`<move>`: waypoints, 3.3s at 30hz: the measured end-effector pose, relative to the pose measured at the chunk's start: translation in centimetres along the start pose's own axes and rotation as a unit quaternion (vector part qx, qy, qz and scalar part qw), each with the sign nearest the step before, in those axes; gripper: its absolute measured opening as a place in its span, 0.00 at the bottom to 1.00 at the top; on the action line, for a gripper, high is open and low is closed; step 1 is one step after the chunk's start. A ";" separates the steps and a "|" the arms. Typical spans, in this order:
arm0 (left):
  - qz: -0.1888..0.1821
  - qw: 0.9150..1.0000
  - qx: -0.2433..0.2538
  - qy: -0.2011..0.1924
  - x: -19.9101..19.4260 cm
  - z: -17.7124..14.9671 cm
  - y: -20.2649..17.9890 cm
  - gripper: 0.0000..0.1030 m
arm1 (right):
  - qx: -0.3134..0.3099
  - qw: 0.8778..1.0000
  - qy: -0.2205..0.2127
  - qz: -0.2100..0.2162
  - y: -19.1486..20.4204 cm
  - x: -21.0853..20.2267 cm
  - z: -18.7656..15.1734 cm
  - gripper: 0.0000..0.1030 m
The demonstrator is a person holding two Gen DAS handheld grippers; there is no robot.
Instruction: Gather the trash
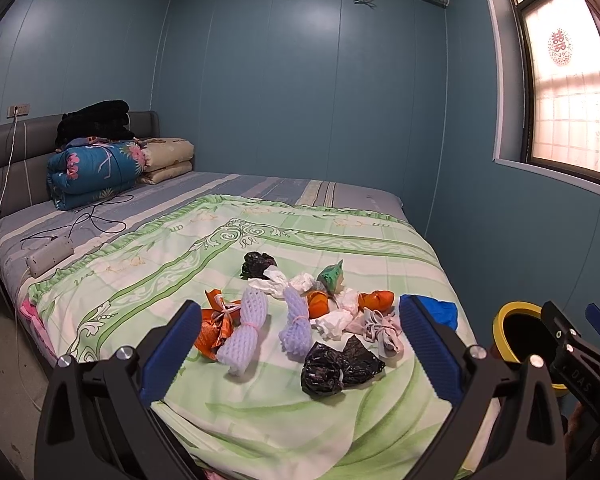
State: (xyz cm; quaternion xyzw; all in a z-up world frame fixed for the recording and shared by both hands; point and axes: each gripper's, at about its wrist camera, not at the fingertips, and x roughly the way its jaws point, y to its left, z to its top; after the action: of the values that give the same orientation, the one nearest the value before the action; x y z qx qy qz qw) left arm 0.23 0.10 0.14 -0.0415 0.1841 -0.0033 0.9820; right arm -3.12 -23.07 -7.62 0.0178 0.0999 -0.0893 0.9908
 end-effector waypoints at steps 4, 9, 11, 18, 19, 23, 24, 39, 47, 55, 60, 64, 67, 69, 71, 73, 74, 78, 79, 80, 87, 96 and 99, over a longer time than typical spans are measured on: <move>-0.002 1.000 -0.001 0.002 0.1 0.0 -0.1 0.93 | 0.000 1.000 0.000 0.000 0.2 0.3 -0.2 0.92; -0.002 1.000 -0.002 0.002 0.0 -0.1 0.0 0.93 | 0.000 1.000 0.001 0.000 0.2 0.3 -0.2 0.92; -0.003 1.000 -0.002 0.002 0.0 -0.1 -0.1 0.93 | -0.001 1.000 0.001 0.000 0.2 0.3 -0.1 0.92; -0.004 1.000 -0.003 0.003 0.0 -0.3 -0.1 0.93 | 0.000 1.000 0.001 0.000 0.2 0.3 -0.2 0.92; -0.005 1.000 -0.003 0.004 -0.1 -0.3 -0.2 0.93 | -0.001 1.000 0.001 0.000 0.3 0.4 -0.3 0.92; -0.005 1.000 -0.003 0.004 -0.1 -0.3 -0.1 0.93 | 0.000 1.000 0.001 -0.001 0.3 0.3 -0.2 0.92; -0.005 1.000 -0.003 0.004 -0.1 -0.3 -0.1 0.93 | -0.001 1.000 0.001 -0.001 0.3 0.4 -0.3 0.92; -0.006 1.000 -0.004 0.007 -0.2 -0.3 -0.1 0.93 | -0.001 1.000 0.004 0.001 0.3 0.4 -0.4 0.92; -0.007 1.000 -0.005 0.008 -0.1 -0.3 -0.1 0.93 | -0.001 1.000 0.005 0.002 0.2 0.4 -0.3 0.92; -0.009 1.000 -0.006 0.010 0.0 -0.2 -0.1 0.93 | -0.003 1.000 0.005 0.001 0.2 0.4 -0.3 0.92; -0.011 1.000 -0.006 0.014 0.1 -0.2 0.0 0.93 | -0.011 1.000 0.000 0.006 0.4 0.2 -0.3 0.92; -0.012 1.000 0.000 0.022 0.6 -0.3 0.2 0.93 | -0.011 1.000 0.002 0.011 0.2 0.5 -0.2 0.92; -0.028 0.999 -0.004 0.038 1.5 -0.4 0.9 0.93 | -0.006 1.000 0.015 0.020 0.0 1.4 -0.1 0.92; -0.048 0.998 -0.010 0.049 2.2 -0.4 1.6 0.93 | -0.011 0.999 0.021 0.024 0.0 2.1 0.0 0.92; -0.067 0.996 -0.006 0.064 3.2 -0.6 2.5 0.93 | -0.030 0.999 0.024 0.027 0.3 3.1 0.2 0.92; -0.064 0.994 0.006 0.088 4.6 -1.0 3.7 0.93 | -0.053 0.997 0.046 0.041 0.6 4.8 0.4 0.92; -0.060 0.993 0.012 0.103 5.3 -1.3 4.2 0.93 | -0.057 0.995 0.060 0.048 0.7 5.7 0.5 0.92; -0.044 0.985 0.000 0.165 8.6 -2.5 8.0 0.93 | -0.072 0.986 0.133 0.074 0.9 9.9 -0.1 0.92; -0.035 0.983 -0.007 0.178 9.4 -2.8 9.0 0.93 | -0.083 0.983 0.148 0.070 1.2 11.2 -0.4 0.92; -0.022 0.981 -0.014 0.193 10.4 -3.0 10.2 0.93 | -0.089 0.981 0.158 0.071 1.4 12.0 -0.7 0.92; 0.009 0.977 -0.032 0.211 14.7 -2.4 14.8 0.93 | -0.063 0.967 0.231 0.083 1.5 17.9 -1.7 0.92; -0.020 0.971 -0.014 0.237 20.4 -1.2 15.9 0.93 | -0.033 0.955 0.275 0.103 1.1 22.2 -1.1 0.92; -0.041 0.966 -0.023 0.254 22.2 -1.3 16.0 0.93 | -0.029 0.948 0.297 0.113 1.7 24.3 -1.1 0.92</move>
State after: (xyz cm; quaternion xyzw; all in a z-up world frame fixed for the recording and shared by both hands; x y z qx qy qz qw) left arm 20.34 15.48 -10.46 -0.0695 0.4257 -0.0500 0.9008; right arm 20.44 -25.58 -13.52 0.0256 0.3895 0.0357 0.9200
